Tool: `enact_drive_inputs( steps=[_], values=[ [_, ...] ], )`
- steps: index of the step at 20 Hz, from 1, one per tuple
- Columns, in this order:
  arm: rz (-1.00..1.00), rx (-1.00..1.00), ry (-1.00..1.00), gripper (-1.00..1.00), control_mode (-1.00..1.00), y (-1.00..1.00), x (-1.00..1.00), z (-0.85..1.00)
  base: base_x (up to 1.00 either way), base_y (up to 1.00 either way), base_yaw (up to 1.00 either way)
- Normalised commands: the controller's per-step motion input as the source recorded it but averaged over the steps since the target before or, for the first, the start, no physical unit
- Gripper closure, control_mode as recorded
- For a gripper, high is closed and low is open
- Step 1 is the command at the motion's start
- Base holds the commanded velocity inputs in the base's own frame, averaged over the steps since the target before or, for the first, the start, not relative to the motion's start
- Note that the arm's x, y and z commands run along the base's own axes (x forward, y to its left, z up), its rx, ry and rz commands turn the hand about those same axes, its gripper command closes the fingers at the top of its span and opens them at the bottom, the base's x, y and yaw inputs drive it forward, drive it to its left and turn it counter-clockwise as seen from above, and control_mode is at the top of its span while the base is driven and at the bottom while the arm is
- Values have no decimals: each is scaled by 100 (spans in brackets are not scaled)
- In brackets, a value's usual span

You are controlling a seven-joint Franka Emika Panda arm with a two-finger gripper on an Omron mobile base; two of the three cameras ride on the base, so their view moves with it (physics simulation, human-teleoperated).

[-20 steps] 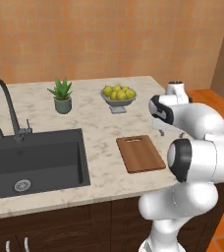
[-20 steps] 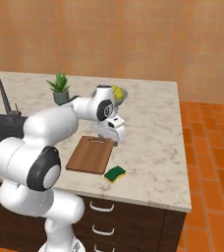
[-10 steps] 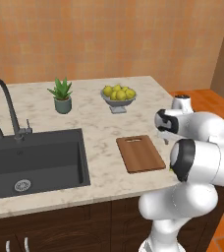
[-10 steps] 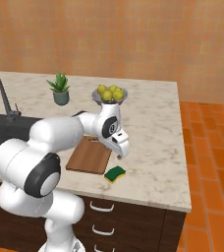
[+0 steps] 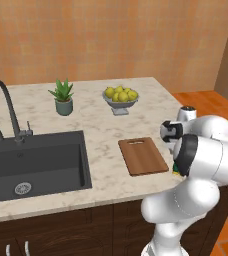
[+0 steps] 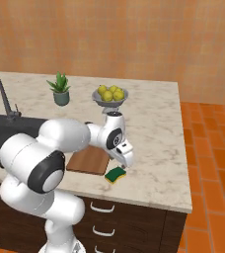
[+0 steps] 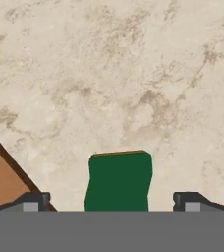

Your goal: Pick up the sponge from the counter and clean the cutting board by briefly scrubbing or pressing down on the cutting board. Once finished, release the sponge.

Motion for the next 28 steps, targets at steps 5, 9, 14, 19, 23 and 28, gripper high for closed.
enact_drive_inputs(
  steps=[5, 9, 14, 19, 23, 28],
  values=[
    [0, 0, 0, -100, -100, -6, 0, -22, 0, 0, 0],
    [0, 0, 0, -100, -100, 0, 0, -28, 0, 0, 0],
    [0, 0, 0, -100, -100, 0, 0, -27, 0, 0, 0],
    [0, 0, 0, -100, -100, 0, 0, -17, 0, 0, 0],
    [0, 0, 0, -100, -100, 0, 0, -12, 0, 0, 0],
    [0, 0, 0, -100, -100, 0, 0, -1, 0, 0, 0]
  ],
)
